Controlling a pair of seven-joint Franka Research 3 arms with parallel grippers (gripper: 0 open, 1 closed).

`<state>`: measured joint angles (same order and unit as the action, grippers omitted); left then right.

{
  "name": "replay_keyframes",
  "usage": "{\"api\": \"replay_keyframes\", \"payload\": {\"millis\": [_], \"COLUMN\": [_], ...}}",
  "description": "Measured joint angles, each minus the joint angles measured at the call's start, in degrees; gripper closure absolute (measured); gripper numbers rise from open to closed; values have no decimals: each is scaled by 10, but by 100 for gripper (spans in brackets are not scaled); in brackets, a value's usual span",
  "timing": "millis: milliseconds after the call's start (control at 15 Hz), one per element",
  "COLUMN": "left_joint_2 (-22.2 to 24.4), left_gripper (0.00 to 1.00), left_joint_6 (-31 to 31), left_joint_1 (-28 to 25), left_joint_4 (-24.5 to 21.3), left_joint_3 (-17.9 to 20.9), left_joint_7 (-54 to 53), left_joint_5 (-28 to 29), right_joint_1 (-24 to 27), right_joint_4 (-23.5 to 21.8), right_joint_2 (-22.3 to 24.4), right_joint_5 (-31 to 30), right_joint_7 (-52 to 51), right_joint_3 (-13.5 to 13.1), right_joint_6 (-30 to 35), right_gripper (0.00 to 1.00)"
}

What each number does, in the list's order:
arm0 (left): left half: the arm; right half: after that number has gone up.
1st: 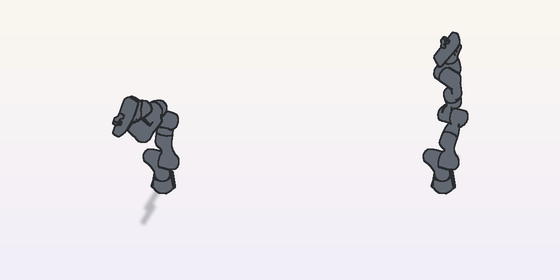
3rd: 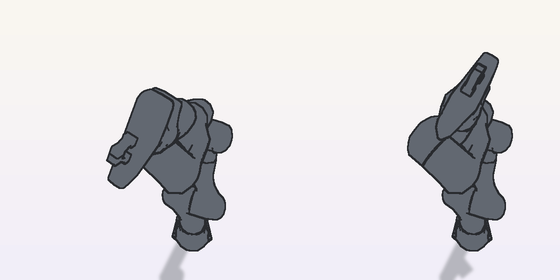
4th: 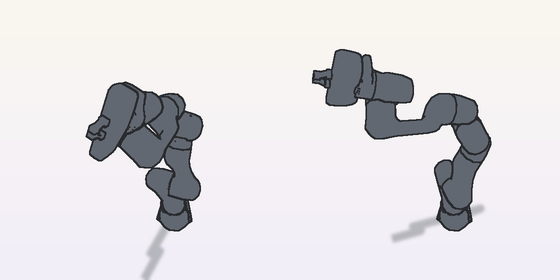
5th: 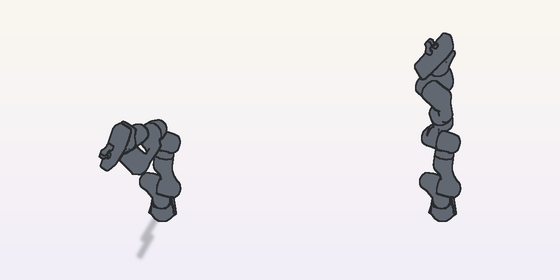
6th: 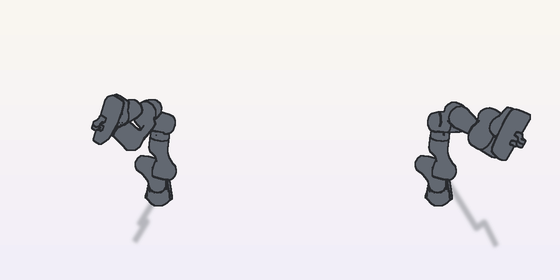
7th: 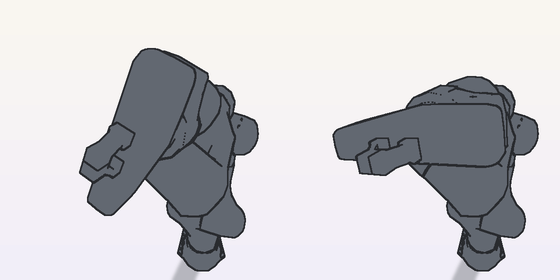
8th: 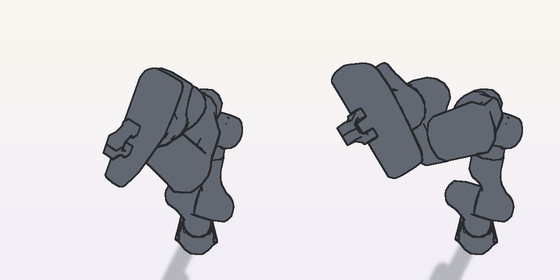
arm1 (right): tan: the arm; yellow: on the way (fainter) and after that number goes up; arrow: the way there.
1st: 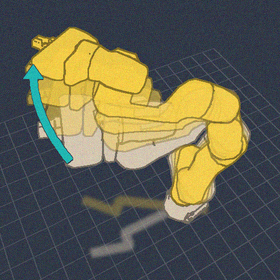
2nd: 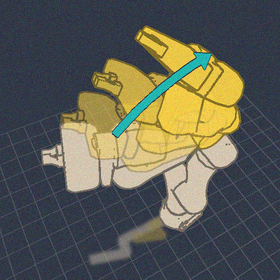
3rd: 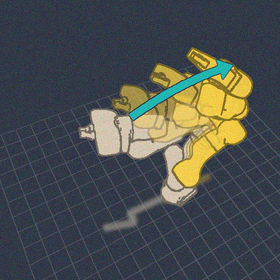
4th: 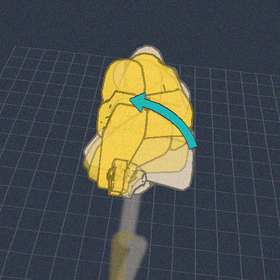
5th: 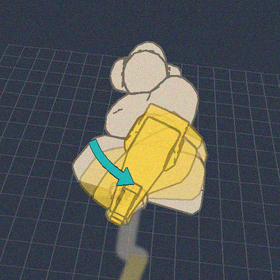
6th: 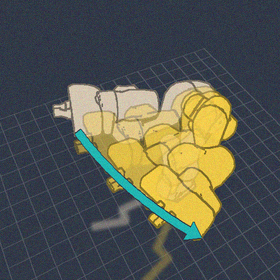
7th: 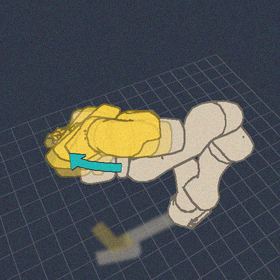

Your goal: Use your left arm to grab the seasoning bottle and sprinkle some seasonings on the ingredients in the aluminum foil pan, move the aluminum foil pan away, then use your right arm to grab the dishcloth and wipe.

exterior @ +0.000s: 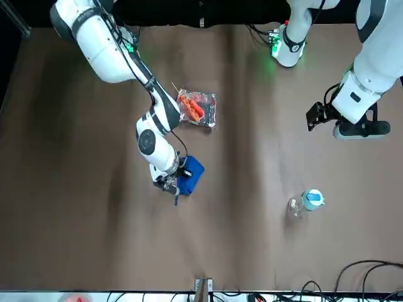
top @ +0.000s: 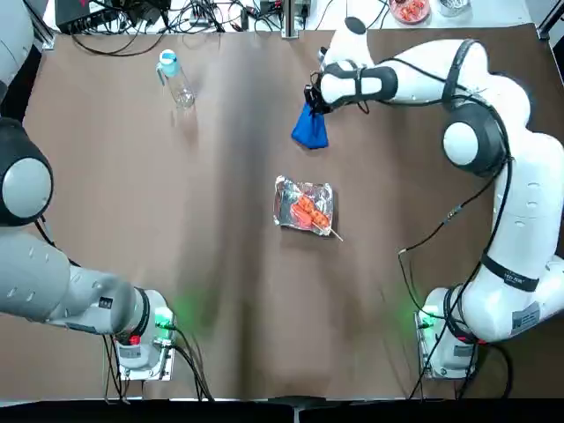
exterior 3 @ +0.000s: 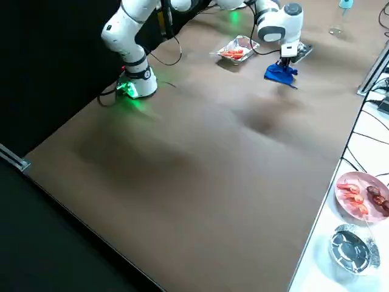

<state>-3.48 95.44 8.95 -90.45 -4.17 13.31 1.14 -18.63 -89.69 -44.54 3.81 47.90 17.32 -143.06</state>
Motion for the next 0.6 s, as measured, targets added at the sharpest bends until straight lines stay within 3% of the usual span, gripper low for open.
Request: {"api": "replay_keyframes", "payload": {"millis": [333,600], "left_joint_2": [-1,-10], "left_gripper": [0,0], "left_joint_6": [0,0], "left_joint_1": [2,5], "left_joint_4": [0,0], "left_joint_3": [-1,-5], "left_joint_7": [-6,-6], "left_joint_5": [0,0], "right_joint_1": [-31,-37], "right_joint_4": [12,21], "right_joint_2": [-51,-59], "right_joint_5": [0,-4], "right_joint_7": [24,17], "right_joint_3": [0,-14], "right_joint_6": [-106,-87], "right_gripper": [94,94]}}
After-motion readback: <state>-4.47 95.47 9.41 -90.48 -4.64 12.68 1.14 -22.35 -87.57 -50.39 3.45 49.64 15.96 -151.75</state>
